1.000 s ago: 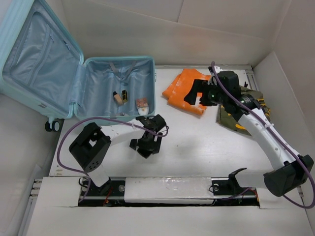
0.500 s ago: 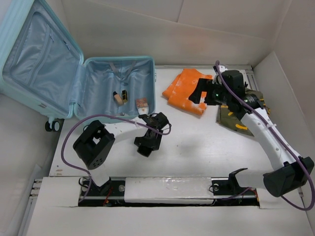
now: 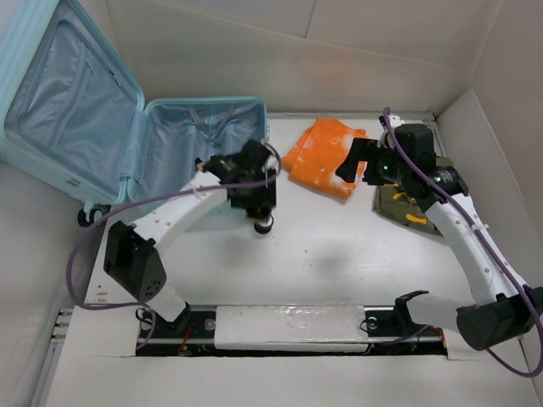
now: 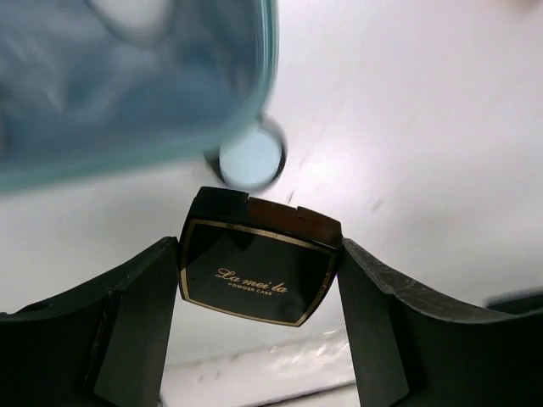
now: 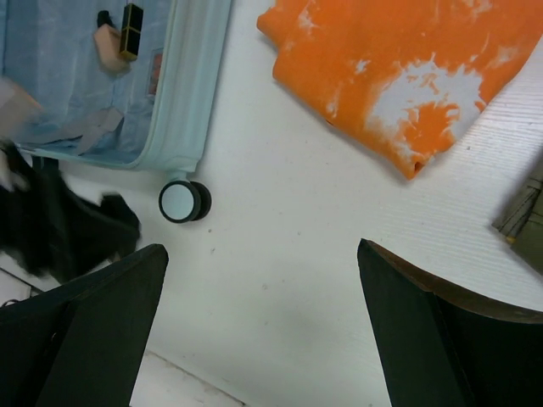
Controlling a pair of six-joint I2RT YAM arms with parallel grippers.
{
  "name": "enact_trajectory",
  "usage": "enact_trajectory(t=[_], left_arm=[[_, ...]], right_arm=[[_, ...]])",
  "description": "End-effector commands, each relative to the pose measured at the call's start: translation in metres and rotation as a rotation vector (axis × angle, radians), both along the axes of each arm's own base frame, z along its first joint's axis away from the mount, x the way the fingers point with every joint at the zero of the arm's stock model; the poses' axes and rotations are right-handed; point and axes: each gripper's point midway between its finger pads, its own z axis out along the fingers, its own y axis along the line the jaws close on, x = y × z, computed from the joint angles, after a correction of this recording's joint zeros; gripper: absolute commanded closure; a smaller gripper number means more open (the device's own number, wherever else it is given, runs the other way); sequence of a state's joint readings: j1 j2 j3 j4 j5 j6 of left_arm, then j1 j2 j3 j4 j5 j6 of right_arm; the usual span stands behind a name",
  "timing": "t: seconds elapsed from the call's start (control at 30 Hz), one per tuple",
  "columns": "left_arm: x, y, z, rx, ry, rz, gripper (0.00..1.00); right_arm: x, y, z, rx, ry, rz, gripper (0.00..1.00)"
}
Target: Pack the luggage
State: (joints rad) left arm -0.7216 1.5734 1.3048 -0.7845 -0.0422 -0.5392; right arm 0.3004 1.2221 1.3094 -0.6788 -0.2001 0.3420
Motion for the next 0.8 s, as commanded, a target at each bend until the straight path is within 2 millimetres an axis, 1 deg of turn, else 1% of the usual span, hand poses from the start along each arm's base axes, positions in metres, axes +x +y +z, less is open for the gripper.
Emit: enact_trajectory(t=[0.0, 0.03, 0.07, 0.1, 0.13, 0.17, 0.2, 0.23, 0.27, 0.3, 0.33, 0.37, 0.4, 0.43, 0.5, 0.53, 0.57, 0.6, 0.63, 0.67, 0.7, 0.73, 0.77], left_arm=[[0.055, 0.013, 0.103, -0.152, -0.215, 0.069, 0.75], [0.071, 0.019, 0.115, -0.152, -0.251, 0.091, 0.75], [0.101, 0.033, 0.131, -0.132, -0.303, 0.135, 0.75], [0.111, 0.042, 0.118, -0.110, -0.277, 0.165, 0.73], [0.133, 0.048, 0.136, -0.117, -0.335, 0.192, 0.73], [0.161, 0.072, 0.117, -0.076, -0.306, 0.249, 0.73], [0.176, 0.085, 0.112, -0.067, -0.302, 0.287, 0.73], [0.195, 0.094, 0.119, -0.082, -0.327, 0.318, 0.72], [0.210, 0.106, 0.112, -0.075, -0.326, 0.352, 0.72], [0.229, 0.131, 0.087, -0.042, -0.293, 0.413, 0.72], [0.240, 0.142, 0.081, -0.037, -0.292, 0.439, 0.71], [0.252, 0.160, 0.081, -0.007, -0.312, 0.484, 0.71], [0.260, 0.173, 0.072, -0.004, -0.297, 0.524, 0.69], [0.269, 0.198, 0.053, 0.005, -0.268, 0.573, 0.69], [0.276, 0.222, 0.038, 0.005, -0.250, 0.643, 0.68], [0.280, 0.244, 0.027, 0.013, -0.239, 0.703, 0.66], [0.280, 0.251, 0.023, 0.018, -0.230, 0.717, 0.66], [0.282, 0.259, 0.024, 0.012, -0.240, 0.739, 0.63], [0.282, 0.265, 0.016, 0.026, -0.228, 0.752, 0.60], [0.282, 0.265, 0.016, 0.026, -0.228, 0.752, 0.49], [0.280, 0.265, 0.013, 0.029, -0.219, 0.752, 0.40], [0.279, 0.265, 0.008, 0.036, -0.213, 0.742, 0.33], [0.278, 0.265, 0.023, 0.025, -0.247, 0.743, 0.27]], right_arm=[[-0.012, -0.009, 0.026, -0.004, -0.084, 0.002, 0.00], [-0.014, -0.010, 0.024, -0.004, -0.082, 0.002, 0.00], [-0.019, -0.011, 0.019, -0.006, -0.077, 0.002, 0.00], [-0.021, -0.012, 0.016, -0.008, -0.072, 0.003, 0.00], [-0.024, -0.012, 0.014, -0.008, -0.071, 0.003, 0.00], [-0.028, -0.014, 0.006, -0.014, -0.050, 0.003, 0.00], [-0.035, -0.014, 0.008, -0.001, -0.049, 0.006, 0.00], [-0.038, -0.015, 0.008, 0.000, -0.053, 0.006, 0.00], [-0.042, -0.016, 0.007, -0.001, -0.049, 0.006, 0.00], [-0.047, -0.017, 0.006, 0.006, -0.042, 0.000, 0.00], [-0.053, -0.019, 0.008, 0.011, -0.058, 0.000, 0.00], [-0.058, -0.020, 0.009, 0.011, -0.058, 0.000, 0.00], [-0.063, -0.022, 0.003, 0.007, -0.045, 0.000, 0.00], [-0.070, -0.026, 0.008, 0.010, -0.056, -0.016, 0.00], [-0.079, -0.030, 0.003, 0.010, -0.046, -0.029, 0.00], [-0.084, -0.031, -0.002, 0.006, -0.034, -0.029, 0.00], [-0.089, -0.032, 0.001, 0.021, -0.048, -0.036, 0.00], [-0.092, -0.033, 0.002, 0.022, -0.051, -0.036, 0.00], [-0.094, -0.034, -0.001, 0.028, -0.043, -0.040, 0.00], [-0.099, -0.035, -0.004, 0.027, -0.040, -0.040, 0.00], [-0.099, -0.035, -0.004, 0.034, -0.036, -0.045, 0.00], [-0.100, -0.037, -0.006, 0.029, -0.038, -0.053, 0.00], [-0.100, -0.037, -0.006, 0.029, -0.038, -0.053, 0.00]])
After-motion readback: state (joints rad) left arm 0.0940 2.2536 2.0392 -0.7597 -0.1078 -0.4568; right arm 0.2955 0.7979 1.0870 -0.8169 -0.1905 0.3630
